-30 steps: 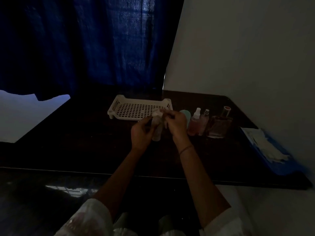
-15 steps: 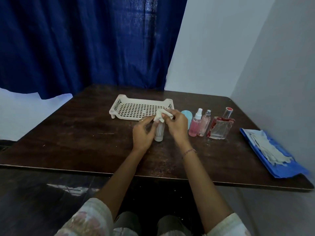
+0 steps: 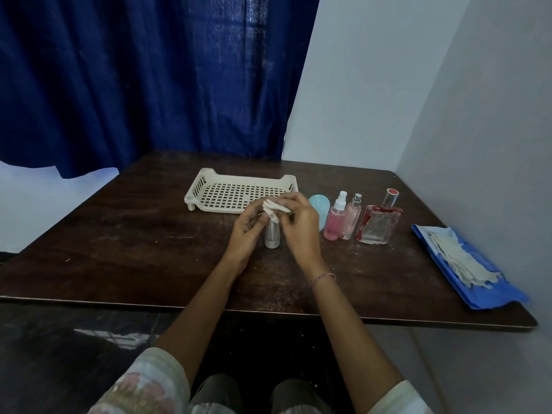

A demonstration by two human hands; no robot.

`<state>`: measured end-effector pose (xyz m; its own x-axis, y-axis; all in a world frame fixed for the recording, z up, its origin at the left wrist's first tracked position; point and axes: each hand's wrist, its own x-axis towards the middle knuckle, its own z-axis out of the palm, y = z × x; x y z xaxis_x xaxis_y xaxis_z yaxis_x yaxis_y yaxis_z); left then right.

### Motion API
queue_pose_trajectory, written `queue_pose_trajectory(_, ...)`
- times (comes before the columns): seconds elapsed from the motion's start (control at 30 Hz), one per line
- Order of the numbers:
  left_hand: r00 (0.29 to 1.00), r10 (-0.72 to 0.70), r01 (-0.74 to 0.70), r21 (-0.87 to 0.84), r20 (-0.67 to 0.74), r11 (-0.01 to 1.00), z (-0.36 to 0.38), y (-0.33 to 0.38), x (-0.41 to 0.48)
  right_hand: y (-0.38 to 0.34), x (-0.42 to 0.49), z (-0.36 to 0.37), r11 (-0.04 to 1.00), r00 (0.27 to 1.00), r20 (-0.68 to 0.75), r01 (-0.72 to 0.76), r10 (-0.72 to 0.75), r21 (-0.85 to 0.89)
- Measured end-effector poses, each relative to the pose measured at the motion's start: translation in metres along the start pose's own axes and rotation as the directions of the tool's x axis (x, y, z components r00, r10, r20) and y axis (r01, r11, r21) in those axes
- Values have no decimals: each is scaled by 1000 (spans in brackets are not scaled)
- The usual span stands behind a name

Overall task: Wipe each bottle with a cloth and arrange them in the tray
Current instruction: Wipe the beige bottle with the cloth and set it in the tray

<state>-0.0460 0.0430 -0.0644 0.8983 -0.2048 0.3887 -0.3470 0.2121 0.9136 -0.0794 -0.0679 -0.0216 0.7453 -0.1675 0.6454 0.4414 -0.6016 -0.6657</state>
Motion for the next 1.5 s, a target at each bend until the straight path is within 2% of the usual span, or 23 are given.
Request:
queue_pose_trajectory(0.17, 1000, 19, -19, -17, 18, 1000, 1, 4, 0, 4, -21, 6, 993, 991, -86, 91, -97, -75)
queue_pose_trajectory(0.27, 1000, 2, -2, -45, 0, 999, -1, 2, 2, 7, -34, 9, 985, 989, -88, 103, -116, -137)
queue_pose_trajectory(0.4, 999, -7, 3, -88, -42, 996, -2, 1, 3, 3, -28, 8, 984, 987, -85, 123, -134, -127)
queue_pose_trajectory(0.63, 990, -62, 43, -145, -129, 989, -5, 1, 2, 4, -27, 9, 974, 983, -32, 172, -178, -146)
queue_pose_trajectory(0.8, 973, -87, 57, -145, -212, 988, -4, 0, 6, 8, -43, 9, 951, 976, 49, 217, -211, -222)
queue_pose_trajectory(0.9, 971, -111, 76, -169, -209, 983, -5, 0, 4, 4, -29, 9, 944, 970, 28, 240, -240, -224)
queue_pose_trajectory(1.03, 977, -97, 67, -157, -189, 985, -6, 0, 3, -1, -19, 10, 966, 974, 21, 226, -225, -127)
queue_pose_trajectory(1.1, 972, -106, 69, -172, -212, 983, -5, 1, 4, 2, -23, 10, 951, 967, 35, 256, -254, -174)
queue_pose_trajectory(1.23, 956, -114, 77, -147, -269, 986, -3, 1, 5, 10, -41, 5, 938, 959, 109, 278, -260, -207)
queue_pose_trajectory(1.4, 955, -136, 109, -114, -263, 987, -3, -3, 7, 13, -44, 0, 917, 934, 243, 319, -262, -239)
queue_pose_trajectory(1.5, 961, -110, 89, -94, -255, 992, -3, -4, 8, 5, -27, -3, 912, 932, 236, 330, -274, -242)
